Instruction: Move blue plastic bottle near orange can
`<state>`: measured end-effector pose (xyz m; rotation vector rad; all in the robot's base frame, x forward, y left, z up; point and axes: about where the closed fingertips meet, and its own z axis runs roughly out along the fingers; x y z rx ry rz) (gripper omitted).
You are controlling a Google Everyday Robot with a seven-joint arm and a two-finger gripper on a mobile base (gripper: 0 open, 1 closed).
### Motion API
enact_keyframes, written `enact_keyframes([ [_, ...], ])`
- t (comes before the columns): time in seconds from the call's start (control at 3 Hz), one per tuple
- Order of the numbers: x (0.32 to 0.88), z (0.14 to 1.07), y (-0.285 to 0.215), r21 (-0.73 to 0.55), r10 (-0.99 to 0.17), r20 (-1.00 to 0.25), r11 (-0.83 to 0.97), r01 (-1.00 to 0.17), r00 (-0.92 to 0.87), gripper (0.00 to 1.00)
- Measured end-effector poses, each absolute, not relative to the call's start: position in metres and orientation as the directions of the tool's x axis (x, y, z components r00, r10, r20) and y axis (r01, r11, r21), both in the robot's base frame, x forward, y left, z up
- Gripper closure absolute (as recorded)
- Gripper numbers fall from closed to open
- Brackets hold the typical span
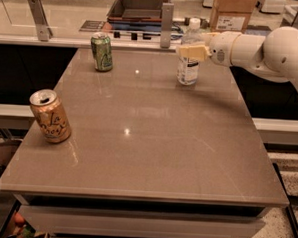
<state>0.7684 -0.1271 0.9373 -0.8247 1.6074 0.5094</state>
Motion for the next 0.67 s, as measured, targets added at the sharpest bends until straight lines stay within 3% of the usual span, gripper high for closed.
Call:
enact_keyframes([
  [0.67,0.7691,0.9356,-0.121,-0.114,-0.23,-0.972,0.647,-0.754,-0.051,0.87],
])
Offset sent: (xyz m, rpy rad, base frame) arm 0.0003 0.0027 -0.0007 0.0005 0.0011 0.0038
